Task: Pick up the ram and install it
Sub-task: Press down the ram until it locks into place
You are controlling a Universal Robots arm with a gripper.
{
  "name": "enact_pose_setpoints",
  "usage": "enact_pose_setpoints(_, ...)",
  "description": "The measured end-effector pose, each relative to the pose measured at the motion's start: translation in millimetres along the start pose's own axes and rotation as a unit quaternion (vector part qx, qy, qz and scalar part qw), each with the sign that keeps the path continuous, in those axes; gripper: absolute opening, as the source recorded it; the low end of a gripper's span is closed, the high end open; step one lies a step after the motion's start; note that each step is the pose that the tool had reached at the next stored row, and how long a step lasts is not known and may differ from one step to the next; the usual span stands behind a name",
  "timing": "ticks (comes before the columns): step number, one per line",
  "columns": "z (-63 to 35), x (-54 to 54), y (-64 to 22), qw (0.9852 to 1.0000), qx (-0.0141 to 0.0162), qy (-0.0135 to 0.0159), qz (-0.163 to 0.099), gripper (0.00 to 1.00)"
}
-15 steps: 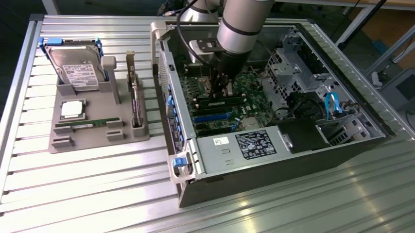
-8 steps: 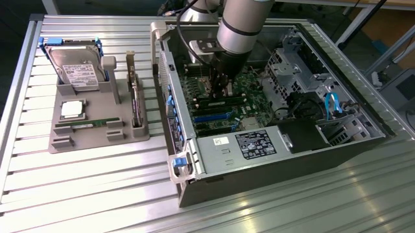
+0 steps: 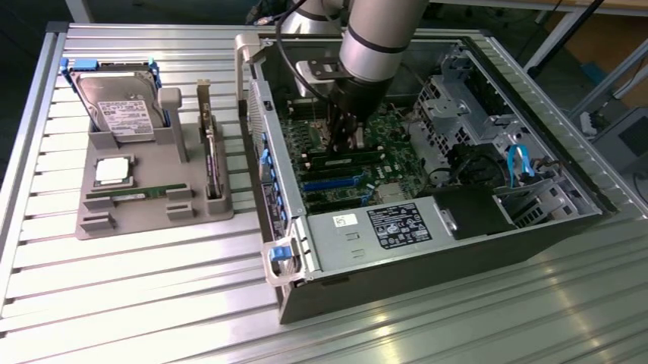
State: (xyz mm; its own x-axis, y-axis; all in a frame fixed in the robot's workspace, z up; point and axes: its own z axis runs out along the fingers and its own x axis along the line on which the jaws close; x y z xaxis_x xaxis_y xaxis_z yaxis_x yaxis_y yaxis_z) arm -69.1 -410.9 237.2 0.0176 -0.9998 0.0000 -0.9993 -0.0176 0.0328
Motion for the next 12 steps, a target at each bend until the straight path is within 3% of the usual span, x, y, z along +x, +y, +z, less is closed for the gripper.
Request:
enact_pose_setpoints(5, -1.2, 0.0, 0.4, 1.0000, 0.0000, 0.0003, 0.000, 0.10)
enact_pose_setpoints(12, -0.6, -0.3, 16.3, 1.0000, 0.0000, -0.0006, 0.000, 0.10)
